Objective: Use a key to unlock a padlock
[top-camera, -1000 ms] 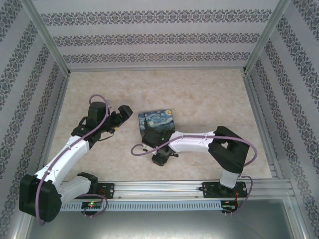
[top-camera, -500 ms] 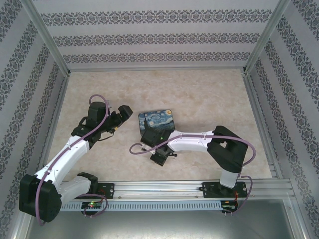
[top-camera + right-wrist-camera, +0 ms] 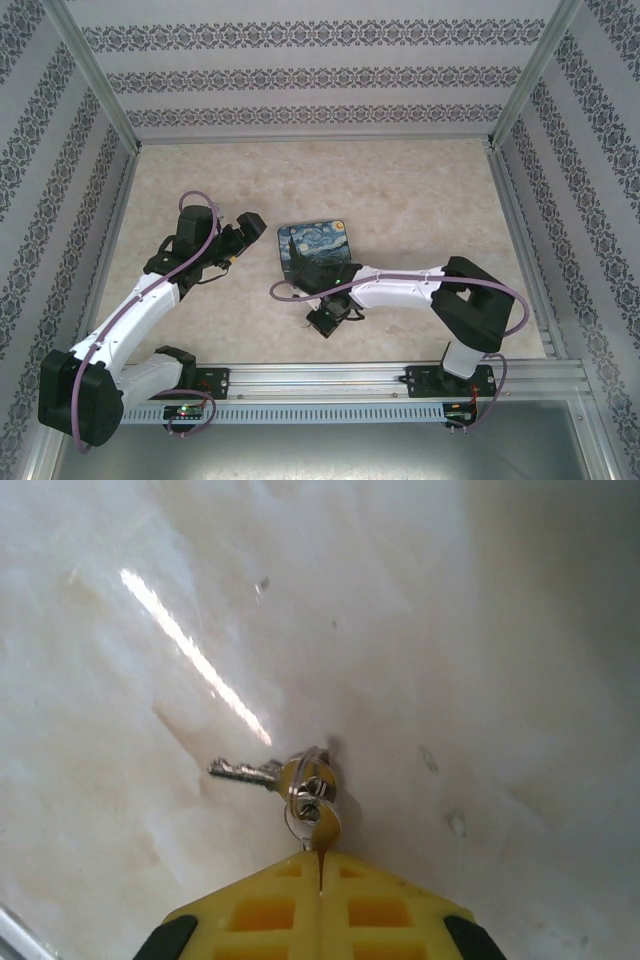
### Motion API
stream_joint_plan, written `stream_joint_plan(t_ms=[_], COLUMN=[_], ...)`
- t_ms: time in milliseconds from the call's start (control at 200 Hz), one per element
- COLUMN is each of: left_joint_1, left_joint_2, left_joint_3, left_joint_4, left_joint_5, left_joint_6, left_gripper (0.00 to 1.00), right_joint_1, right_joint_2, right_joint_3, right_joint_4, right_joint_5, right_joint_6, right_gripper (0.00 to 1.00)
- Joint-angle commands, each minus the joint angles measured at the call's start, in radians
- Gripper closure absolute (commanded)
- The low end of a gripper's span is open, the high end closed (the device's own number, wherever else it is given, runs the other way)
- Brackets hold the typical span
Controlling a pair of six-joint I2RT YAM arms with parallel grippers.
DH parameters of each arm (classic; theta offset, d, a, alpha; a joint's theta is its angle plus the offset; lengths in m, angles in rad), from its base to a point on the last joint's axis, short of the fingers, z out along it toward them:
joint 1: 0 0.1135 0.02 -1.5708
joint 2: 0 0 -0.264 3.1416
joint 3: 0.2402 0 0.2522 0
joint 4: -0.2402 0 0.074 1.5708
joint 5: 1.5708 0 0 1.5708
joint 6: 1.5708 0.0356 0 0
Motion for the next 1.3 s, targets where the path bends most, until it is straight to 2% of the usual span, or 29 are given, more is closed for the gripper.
stream_joint_plan(t_ms=[0, 285, 829, 914, 999, 1104, 1294], left_joint_1=[0.012, 0.011, 0.011, 0.012, 0.012, 0.011, 0.011], left_joint_2=[-0.012, 0.002, 0.009, 0.012, 0.012, 0.014, 0.014], left_joint_3=[-0.019, -0.03, -0.03, -0.029, -0.027, -0.028, -0.027], left_joint_4=[0.016, 0.034, 0.043, 0.045, 0.046, 0.047, 0.048], left_joint_5=[0.013, 0.032, 0.039, 0.041, 0.04, 0.039, 0.038], left_joint_6=[-0.006, -0.018, -0.019, -0.021, -0.021, -0.022, -0.023], left_gripper=[0.0, 0.0, 0.0, 0.0, 0.0, 0.0, 0.0], right_joint_1=[0.005, 0.0, 0.001, 0.002, 0.003, 0.001, 0.002], right_joint_2=[-0.05, -0.113, -0.147, -0.16, -0.159, -0.138, -0.077], right_joint_3=[-0.031, -0.072, -0.141, -0.128, -0.099, -0.064, -0.014], right_joint_4=[-0.015, 0.034, 0.036, 0.027, -0.002, -0.018, -0.007], right_joint_5=[-0.024, -0.042, -0.038, -0.03, -0.012, -0.014, -0.024], right_joint_6=[0.099, 0.231, 0.277, 0.258, 0.233, 0.211, 0.185], right_gripper=[1.0, 1.0, 1.0, 0.75, 0.61, 0.58, 0.59])
